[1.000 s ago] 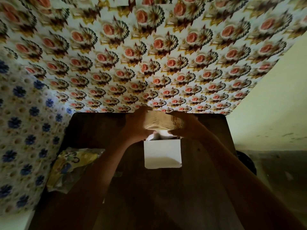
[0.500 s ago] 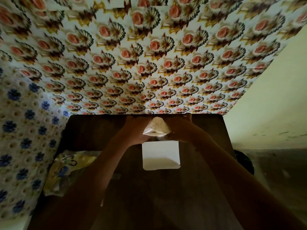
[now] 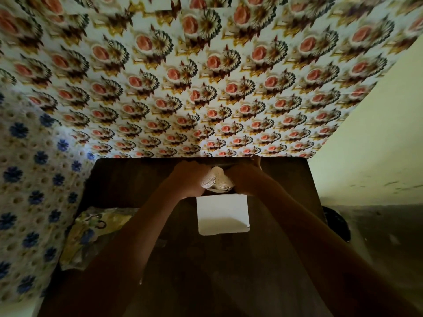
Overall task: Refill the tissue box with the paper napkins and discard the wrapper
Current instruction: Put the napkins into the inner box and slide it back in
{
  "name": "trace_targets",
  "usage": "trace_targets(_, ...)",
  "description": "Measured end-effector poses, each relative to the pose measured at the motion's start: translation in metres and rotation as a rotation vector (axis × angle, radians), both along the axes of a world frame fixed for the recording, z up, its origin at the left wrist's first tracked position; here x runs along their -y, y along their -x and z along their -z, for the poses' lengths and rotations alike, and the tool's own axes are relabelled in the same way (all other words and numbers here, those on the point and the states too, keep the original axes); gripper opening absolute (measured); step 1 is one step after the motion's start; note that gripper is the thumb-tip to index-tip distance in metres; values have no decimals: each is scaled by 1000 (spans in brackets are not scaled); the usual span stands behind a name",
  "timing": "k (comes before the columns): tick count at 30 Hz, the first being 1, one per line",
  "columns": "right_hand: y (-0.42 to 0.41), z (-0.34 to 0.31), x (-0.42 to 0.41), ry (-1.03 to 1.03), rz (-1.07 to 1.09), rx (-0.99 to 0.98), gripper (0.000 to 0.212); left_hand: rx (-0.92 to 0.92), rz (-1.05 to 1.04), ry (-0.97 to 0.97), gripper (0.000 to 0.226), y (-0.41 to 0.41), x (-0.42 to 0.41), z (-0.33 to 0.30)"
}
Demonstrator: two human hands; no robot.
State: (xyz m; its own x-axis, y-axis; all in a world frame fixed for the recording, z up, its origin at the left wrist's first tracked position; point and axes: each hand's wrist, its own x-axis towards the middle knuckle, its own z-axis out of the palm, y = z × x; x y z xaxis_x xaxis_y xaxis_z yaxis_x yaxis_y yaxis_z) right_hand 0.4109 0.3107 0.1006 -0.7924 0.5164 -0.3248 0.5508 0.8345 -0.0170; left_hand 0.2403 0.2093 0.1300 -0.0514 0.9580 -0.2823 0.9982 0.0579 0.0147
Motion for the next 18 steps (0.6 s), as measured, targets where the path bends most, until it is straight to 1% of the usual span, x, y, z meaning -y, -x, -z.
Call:
trace_targets(2, 2, 1, 2, -3, 8, 39, 41, -48, 22, 36, 36, -3, -1, -1)
trace_targets(4, 5, -1, 4, 10, 13, 67, 40, -166, 65, 49, 24, -11, -1, -1)
trace_targets(6, 5, -3, 4, 23, -2, 85, 41, -211, 78, 42, 21, -16, -1, -1)
trace_targets(9, -1, -2, 0, 59, 6, -22, 41, -147, 69, -6, 28, -12, 2, 0)
trace_targets(11, -5, 1, 1, 108, 21, -91, 36, -93, 45, -40, 34, -10, 5, 1)
trace_targets(15, -6, 6, 5, 90, 43, -27, 38, -85, 62, 5, 47, -12, 8, 7)
trace_targets(18, -8, 2, 6, 49, -6, -20, 34, -27, 30, -44, 43, -7, 8, 8)
